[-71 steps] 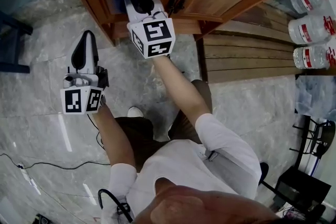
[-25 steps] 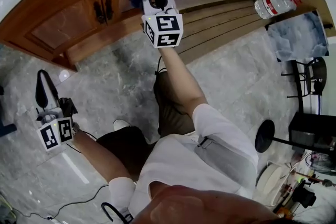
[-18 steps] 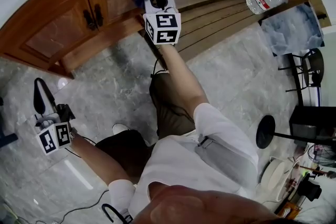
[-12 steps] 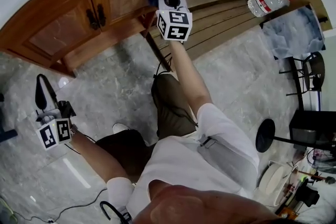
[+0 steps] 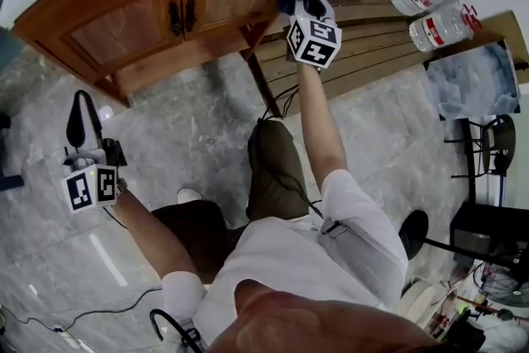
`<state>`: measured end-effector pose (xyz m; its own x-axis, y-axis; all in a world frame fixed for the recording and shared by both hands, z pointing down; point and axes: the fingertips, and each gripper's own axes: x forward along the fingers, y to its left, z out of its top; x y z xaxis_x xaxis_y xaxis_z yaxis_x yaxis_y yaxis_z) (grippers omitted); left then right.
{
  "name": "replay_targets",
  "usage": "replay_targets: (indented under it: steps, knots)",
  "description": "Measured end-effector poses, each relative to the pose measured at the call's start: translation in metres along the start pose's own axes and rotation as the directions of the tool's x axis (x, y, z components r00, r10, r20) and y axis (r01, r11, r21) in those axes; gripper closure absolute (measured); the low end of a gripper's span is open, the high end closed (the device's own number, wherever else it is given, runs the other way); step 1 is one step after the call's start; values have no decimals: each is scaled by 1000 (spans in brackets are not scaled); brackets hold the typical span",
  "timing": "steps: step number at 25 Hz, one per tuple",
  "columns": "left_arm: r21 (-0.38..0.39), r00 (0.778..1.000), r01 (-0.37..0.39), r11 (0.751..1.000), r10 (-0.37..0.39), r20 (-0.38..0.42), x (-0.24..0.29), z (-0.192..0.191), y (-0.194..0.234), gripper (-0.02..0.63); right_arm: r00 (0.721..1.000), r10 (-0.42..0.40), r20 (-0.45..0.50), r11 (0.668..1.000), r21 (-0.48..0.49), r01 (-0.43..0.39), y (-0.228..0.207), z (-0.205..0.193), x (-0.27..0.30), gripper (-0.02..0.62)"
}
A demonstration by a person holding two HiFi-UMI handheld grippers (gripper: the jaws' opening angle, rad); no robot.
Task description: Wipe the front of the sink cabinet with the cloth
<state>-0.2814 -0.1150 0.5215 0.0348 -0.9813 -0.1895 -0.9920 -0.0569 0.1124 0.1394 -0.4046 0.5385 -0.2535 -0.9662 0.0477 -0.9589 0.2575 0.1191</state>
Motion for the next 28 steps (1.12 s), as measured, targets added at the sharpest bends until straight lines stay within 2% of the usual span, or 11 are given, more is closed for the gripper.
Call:
replay_targets:
  steps: [7, 10, 13, 16, 20, 25, 28]
  knots:
    - [2, 1000, -5, 1000, 5, -4, -3, 1, 3, 601, 1000, 16, 23, 1000, 7, -16, 8, 8, -10, 523]
    - [0, 1000, -4, 1000, 4, -6, -1, 0, -2, 601, 994, 87, 73, 996, 4, -88, 38, 17, -27, 523]
    - [-3, 1000, -1, 1000, 1, -7, 2, -2, -7, 601, 966, 215, 143, 977, -21, -214, 94, 31, -52, 523]
    - [6, 1000, -12, 1000, 12, -5, 1, 1, -11, 601, 905, 377, 197, 925, -40, -377, 160, 45, -82, 523]
    - [46, 999, -35, 998, 35, -8, 4, 4, -14, 601, 783, 582, 222, 809, -56, -585, 237, 52, -119, 523]
    - [60, 996, -88, 994, 88, -4, -6, 2, 15, 601, 654, 735, 182, 674, -80, -735, 347, 23, -137, 523]
    - [93, 992, -122, 988, 123, -12, -14, 7, 25, 601, 591, 791, 158, 606, -62, -793, 400, 7, -140, 523]
